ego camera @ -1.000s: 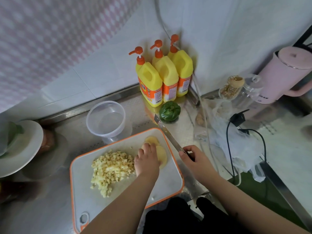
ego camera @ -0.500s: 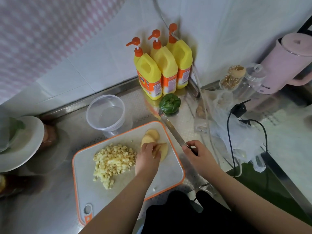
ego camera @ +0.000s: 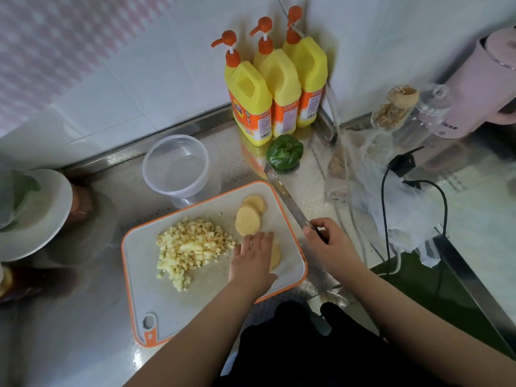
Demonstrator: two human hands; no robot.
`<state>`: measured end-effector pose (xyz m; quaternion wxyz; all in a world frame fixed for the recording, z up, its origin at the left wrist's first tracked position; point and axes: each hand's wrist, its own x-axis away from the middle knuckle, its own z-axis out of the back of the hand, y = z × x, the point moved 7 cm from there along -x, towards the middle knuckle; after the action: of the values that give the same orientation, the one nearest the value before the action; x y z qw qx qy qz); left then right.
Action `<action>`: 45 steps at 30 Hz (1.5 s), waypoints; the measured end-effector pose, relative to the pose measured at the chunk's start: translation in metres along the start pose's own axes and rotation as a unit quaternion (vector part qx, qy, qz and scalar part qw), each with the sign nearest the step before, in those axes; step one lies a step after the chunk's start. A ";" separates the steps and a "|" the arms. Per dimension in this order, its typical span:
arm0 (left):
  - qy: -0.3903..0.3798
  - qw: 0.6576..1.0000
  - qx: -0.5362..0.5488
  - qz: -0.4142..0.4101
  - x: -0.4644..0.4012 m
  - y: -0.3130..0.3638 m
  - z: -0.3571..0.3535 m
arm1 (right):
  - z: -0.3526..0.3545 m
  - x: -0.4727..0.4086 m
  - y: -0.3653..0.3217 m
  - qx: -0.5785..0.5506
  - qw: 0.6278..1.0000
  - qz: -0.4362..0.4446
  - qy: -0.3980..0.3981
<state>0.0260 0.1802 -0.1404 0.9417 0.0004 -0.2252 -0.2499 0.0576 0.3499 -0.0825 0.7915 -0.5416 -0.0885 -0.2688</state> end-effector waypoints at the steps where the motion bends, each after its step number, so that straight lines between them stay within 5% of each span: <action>1: -0.005 1.000 -0.007 -0.003 0.000 -0.001 0.000 | 0.001 -0.001 0.002 0.003 1.000 -0.002 0.003; 19: -0.023 0.996 0.090 0.008 -0.008 -0.011 0.001 | 0.000 -0.003 0.017 0.013 1.000 -0.016 -0.003; 31: -0.068 0.997 0.031 0.025 -0.017 0.001 0.000 | -0.003 -0.004 0.013 0.031 0.999 -0.015 -0.017; 39: -0.058 0.998 -0.006 0.009 0.011 -0.023 -0.010 | -0.006 0.002 0.000 -0.004 0.999 0.028 0.016; 45: -0.053 0.998 -0.033 -0.001 0.048 -0.065 -0.019 | -0.037 0.008 -0.017 0.130 0.984 0.118 -0.011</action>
<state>0.0408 0.0983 -0.1440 0.9276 -0.0434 -0.2666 -0.2581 0.0496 0.3087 -0.0800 0.8804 -0.4437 -0.0673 -0.1534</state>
